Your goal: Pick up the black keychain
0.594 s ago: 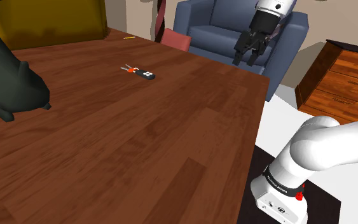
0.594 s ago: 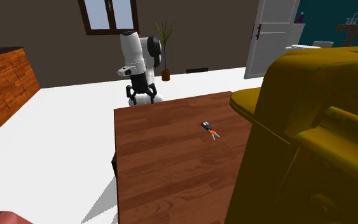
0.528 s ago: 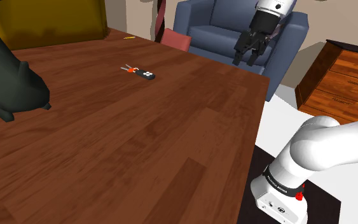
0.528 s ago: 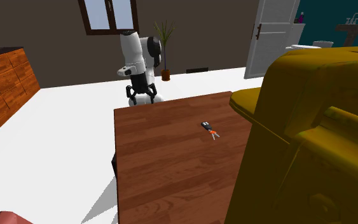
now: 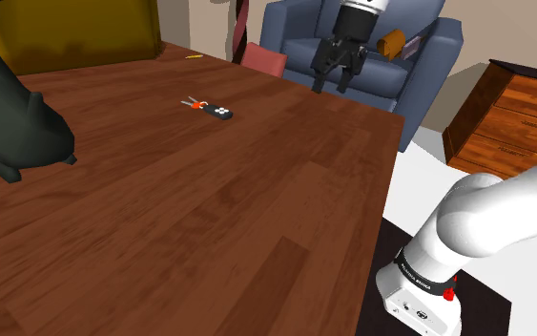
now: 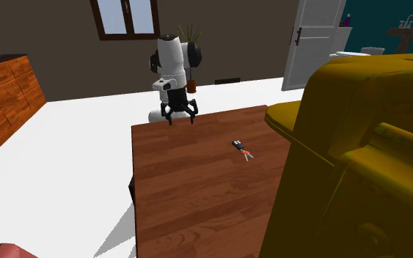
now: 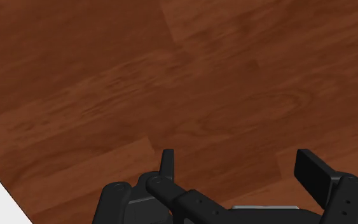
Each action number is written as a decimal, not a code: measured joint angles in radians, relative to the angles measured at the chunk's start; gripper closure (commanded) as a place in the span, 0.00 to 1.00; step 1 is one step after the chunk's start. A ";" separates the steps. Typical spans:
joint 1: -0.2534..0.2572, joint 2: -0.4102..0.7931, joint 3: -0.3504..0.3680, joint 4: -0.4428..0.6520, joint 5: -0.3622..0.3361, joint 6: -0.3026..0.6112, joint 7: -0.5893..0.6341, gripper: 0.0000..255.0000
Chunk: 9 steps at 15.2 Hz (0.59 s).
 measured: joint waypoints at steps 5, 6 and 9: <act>0.020 0.164 0.091 0.144 -0.003 0.006 0.076 0.00; 0.024 0.196 0.109 0.172 -0.006 0.006 0.093 0.00; 0.038 0.309 0.168 0.282 -0.026 -0.001 0.151 0.00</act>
